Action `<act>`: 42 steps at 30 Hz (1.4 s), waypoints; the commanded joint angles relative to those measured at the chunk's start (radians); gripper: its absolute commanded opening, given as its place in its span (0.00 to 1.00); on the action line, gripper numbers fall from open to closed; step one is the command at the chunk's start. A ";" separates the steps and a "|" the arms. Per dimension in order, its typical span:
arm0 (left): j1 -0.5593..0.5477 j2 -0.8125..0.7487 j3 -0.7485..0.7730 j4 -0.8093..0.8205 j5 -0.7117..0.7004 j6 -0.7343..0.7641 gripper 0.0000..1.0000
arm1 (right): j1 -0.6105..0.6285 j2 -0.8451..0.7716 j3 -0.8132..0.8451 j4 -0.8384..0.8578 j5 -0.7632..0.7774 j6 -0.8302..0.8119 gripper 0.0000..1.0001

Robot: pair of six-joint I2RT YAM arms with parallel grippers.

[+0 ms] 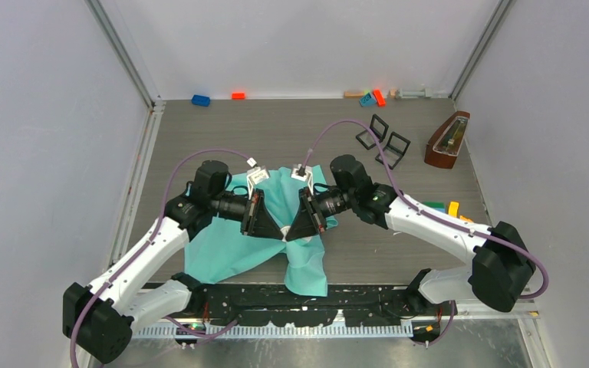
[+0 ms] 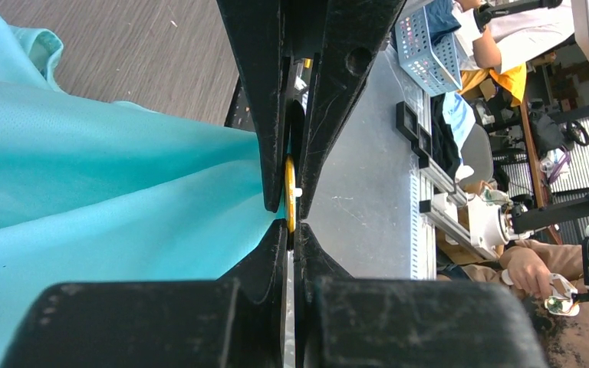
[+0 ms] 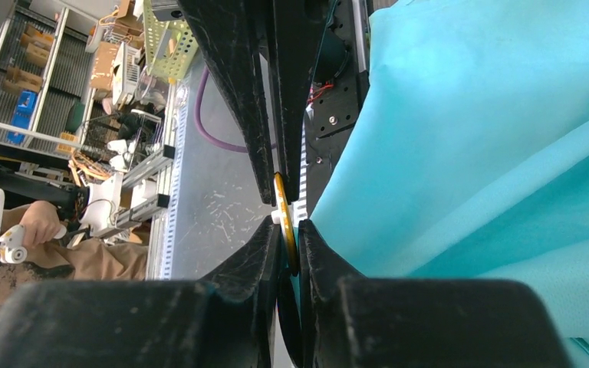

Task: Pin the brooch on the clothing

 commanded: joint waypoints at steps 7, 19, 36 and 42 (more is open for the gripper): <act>-0.013 -0.015 0.025 -0.014 0.124 -0.026 0.00 | -0.061 -0.028 -0.033 0.105 0.200 0.014 0.14; -0.011 -0.018 0.028 -0.026 0.110 -0.019 0.00 | -0.079 -0.039 -0.058 0.131 0.200 0.033 0.14; 0.000 -0.017 0.035 -0.048 0.079 -0.006 0.00 | -0.098 -0.055 -0.081 0.150 0.230 0.047 0.12; 0.007 -0.016 0.036 -0.051 0.076 -0.005 0.00 | -0.108 -0.069 -0.093 0.158 0.248 0.051 0.12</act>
